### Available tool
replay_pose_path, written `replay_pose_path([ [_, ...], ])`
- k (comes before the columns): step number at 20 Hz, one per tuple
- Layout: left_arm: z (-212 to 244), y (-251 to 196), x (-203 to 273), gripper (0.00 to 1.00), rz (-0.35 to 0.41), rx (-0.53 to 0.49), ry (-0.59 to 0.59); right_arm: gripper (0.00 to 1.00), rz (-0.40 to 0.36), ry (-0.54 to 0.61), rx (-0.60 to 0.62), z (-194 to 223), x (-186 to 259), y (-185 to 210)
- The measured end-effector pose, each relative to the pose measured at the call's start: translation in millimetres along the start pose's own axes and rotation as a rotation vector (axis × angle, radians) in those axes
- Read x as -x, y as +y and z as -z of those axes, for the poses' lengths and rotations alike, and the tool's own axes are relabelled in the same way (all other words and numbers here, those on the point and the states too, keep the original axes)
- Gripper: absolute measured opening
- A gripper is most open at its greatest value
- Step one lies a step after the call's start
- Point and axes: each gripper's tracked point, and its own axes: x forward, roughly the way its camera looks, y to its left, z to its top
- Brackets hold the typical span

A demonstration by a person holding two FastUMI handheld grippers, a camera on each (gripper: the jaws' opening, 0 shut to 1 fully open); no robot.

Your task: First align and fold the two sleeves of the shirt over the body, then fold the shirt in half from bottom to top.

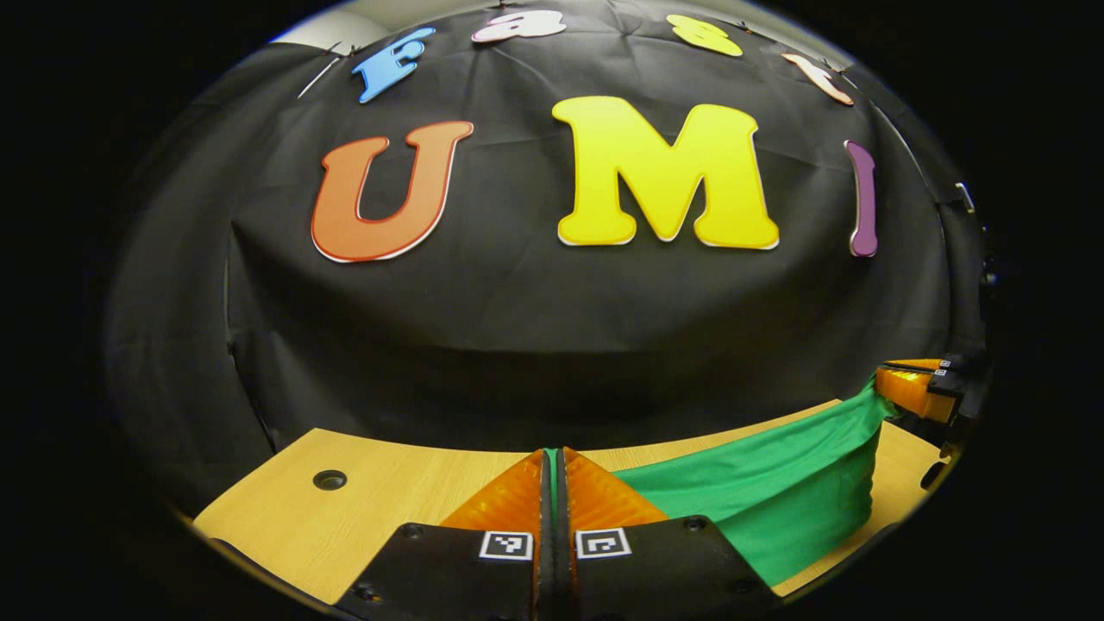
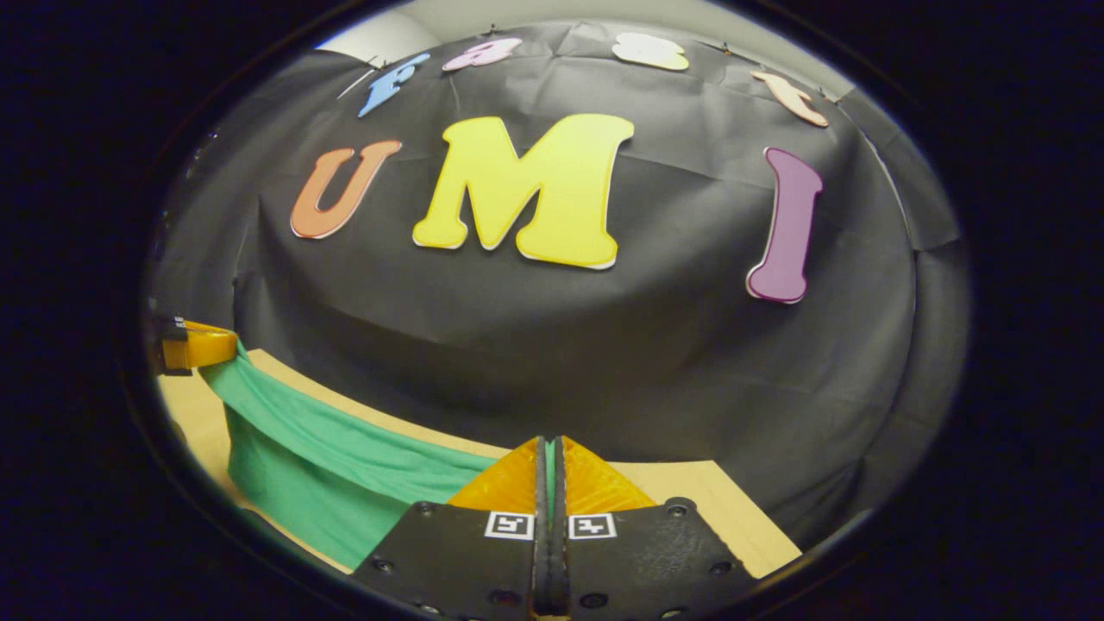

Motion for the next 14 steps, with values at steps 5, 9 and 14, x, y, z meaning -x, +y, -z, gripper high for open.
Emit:
replay_pose_path([
  [5, 39, 4, -70, 0.06, 0.024, 0.053, 0.075, 0.0, 0.032, 0.076, -0.017, 32, -72, 3],
  [9, 65, 4, -89, 0.06, 0.012, 0.007, 0.118, 0.0, 0.048, 0.094, 0.021, 55, -95, 12],
  [14, 86, 4, -95, 0.55, -0.007, 0.011, 0.156, 0.63, 0.1, 0.145, 0.075, 82, -105, 8],
])
